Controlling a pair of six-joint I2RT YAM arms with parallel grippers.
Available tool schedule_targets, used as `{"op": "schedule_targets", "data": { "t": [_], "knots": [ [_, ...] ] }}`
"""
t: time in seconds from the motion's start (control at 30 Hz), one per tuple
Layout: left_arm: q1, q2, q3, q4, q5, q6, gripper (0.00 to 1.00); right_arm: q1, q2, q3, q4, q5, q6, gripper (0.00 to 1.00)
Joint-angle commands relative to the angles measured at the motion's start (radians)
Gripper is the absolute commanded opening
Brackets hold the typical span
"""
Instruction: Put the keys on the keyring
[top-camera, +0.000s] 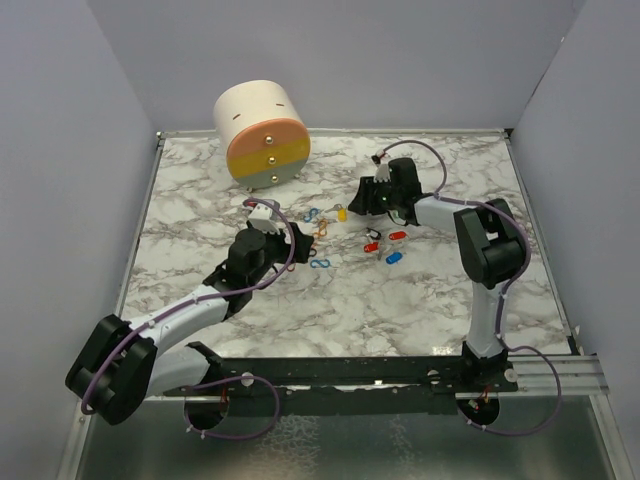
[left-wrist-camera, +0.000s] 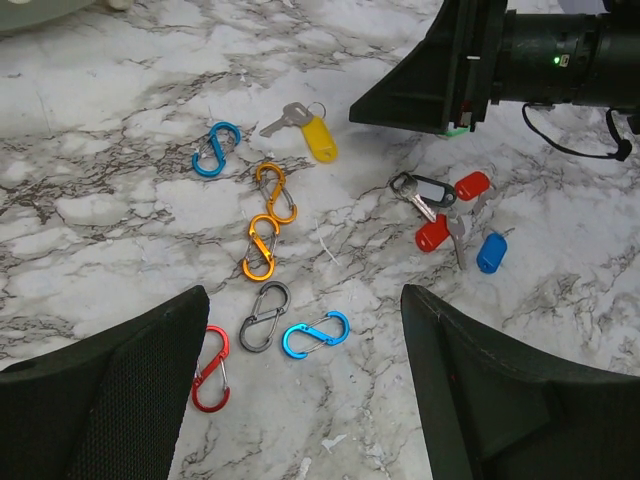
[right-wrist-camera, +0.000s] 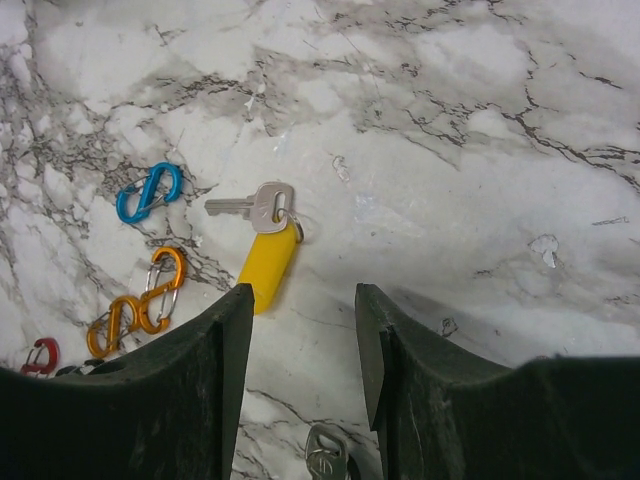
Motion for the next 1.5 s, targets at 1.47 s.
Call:
{"op": "schedule_targets", "data": {
  "t": [1.47],
  "knots": [
    [-0.002,0.015,0.007,-0.016,-0.076,0.037,0.8,0.045,0.191,0.139,0.027,-0.061,-0.052,0.13]
  ]
}}
